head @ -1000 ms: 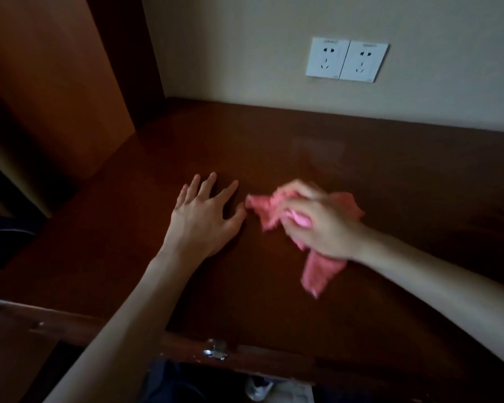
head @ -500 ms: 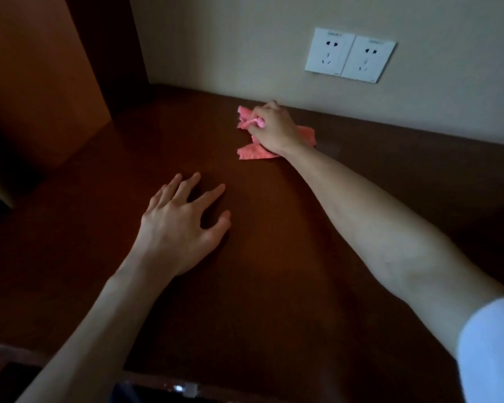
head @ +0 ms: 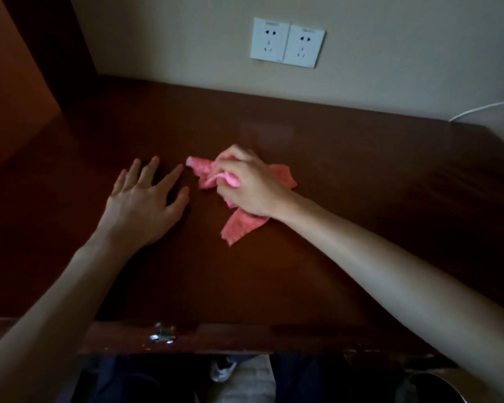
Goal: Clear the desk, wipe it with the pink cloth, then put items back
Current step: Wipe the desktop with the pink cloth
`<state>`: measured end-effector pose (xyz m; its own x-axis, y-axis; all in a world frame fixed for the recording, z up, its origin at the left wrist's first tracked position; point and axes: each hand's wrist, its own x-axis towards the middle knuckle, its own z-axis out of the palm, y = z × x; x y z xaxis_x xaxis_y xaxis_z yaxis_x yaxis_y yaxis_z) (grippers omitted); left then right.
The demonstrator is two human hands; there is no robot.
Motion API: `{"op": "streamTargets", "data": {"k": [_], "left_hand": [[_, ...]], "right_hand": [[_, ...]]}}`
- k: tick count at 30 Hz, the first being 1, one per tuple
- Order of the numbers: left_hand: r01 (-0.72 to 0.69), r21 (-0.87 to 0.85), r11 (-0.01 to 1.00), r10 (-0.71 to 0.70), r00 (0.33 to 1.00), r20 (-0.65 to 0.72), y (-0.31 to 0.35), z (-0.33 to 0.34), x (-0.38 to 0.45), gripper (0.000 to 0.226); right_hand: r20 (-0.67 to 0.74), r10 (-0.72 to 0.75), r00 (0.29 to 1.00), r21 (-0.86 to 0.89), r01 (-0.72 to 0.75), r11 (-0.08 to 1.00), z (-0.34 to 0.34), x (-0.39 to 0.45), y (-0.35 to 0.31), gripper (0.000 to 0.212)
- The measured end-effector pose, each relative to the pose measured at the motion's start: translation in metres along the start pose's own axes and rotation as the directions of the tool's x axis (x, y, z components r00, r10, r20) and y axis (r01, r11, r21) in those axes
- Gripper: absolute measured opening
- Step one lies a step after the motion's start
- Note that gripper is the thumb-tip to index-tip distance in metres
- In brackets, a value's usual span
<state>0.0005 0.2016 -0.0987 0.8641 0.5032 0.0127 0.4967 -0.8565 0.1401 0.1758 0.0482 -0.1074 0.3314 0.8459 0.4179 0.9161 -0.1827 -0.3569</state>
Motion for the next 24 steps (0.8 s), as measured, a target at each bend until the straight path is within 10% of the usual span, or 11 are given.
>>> {"op": "streamTargets", "data": {"k": [12, 24], "left_hand": [[-0.046, -0.058, 0.997, 0.045, 0.999, -0.015, -0.005, -0.004, 0.006, 0.063], [-0.086, 0.062, 0.994, 0.089, 0.995, -0.045, -0.002, -0.028, 0.018, 0.062]], "right_hand": [[-0.055, 0.324, 0.945, -0.195, -0.328, 0.924, 0.031, 0.197, 0.108, 0.033], [0.017, 0.011, 1.000, -0.008, -0.011, 1.000, -0.011, 0.007, 0.002, 0.029]]}}
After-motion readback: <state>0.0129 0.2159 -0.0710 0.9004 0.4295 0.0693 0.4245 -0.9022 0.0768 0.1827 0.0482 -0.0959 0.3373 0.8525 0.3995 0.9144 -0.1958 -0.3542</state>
